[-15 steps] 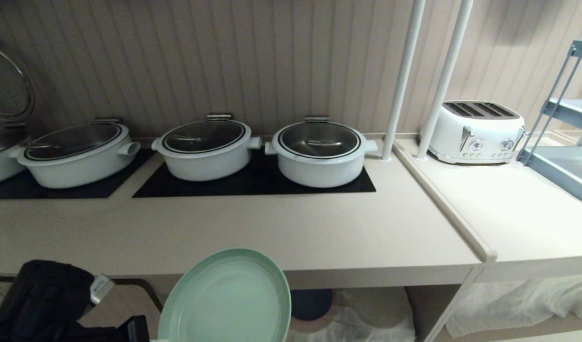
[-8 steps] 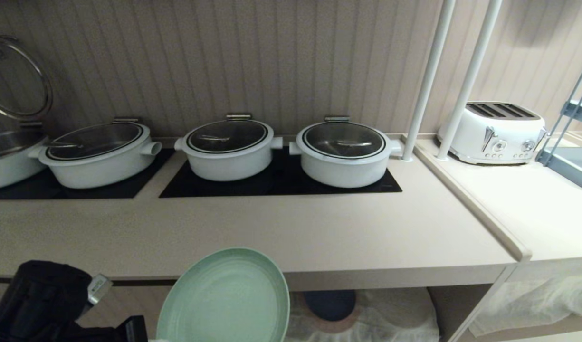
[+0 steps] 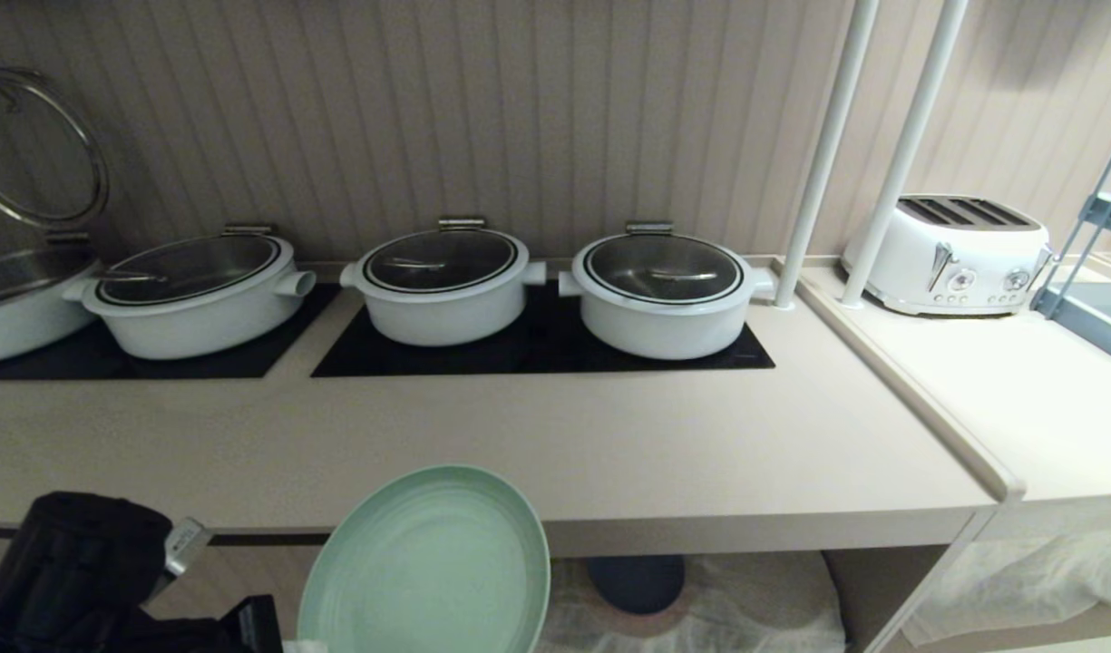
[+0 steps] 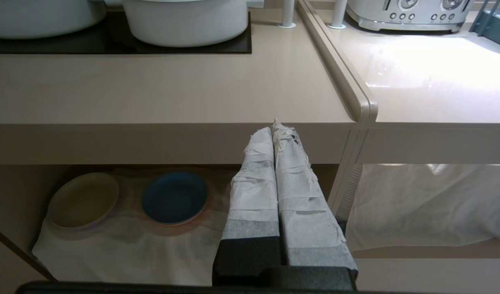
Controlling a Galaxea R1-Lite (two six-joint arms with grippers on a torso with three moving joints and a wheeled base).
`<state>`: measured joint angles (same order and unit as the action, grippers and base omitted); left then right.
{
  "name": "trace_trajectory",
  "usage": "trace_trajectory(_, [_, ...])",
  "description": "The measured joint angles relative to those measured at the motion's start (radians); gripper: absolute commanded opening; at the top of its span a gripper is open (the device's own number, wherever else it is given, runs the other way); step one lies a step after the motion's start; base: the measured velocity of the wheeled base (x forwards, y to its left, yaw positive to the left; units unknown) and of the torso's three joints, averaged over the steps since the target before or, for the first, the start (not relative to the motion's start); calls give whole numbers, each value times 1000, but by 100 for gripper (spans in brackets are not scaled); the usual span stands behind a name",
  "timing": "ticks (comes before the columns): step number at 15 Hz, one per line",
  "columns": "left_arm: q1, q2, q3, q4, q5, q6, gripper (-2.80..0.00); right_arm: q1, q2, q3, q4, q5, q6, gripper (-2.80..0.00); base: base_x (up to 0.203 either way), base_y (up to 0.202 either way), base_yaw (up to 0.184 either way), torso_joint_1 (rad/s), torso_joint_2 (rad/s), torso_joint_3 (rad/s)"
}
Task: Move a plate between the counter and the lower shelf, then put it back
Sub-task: Put the plate
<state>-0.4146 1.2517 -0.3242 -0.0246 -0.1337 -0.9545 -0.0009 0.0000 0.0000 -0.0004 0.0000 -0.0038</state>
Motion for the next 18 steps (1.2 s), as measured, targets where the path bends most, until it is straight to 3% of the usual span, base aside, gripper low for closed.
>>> trace_trajectory(9, [138,17,-105,6,8,14,-280,1,0,0,1,0,0,-280,0,0,0,0,0,0])
trace_trajectory(15, [312,118,-274,102,4,155,-280,1,0,0,1,0,0,-280,0,0,0,0,0,0])
trace_trajectory(18, [362,196,-381,189,1,199,-280,1,0,0,1,0,0,-280,0,0,0,0,0,0])
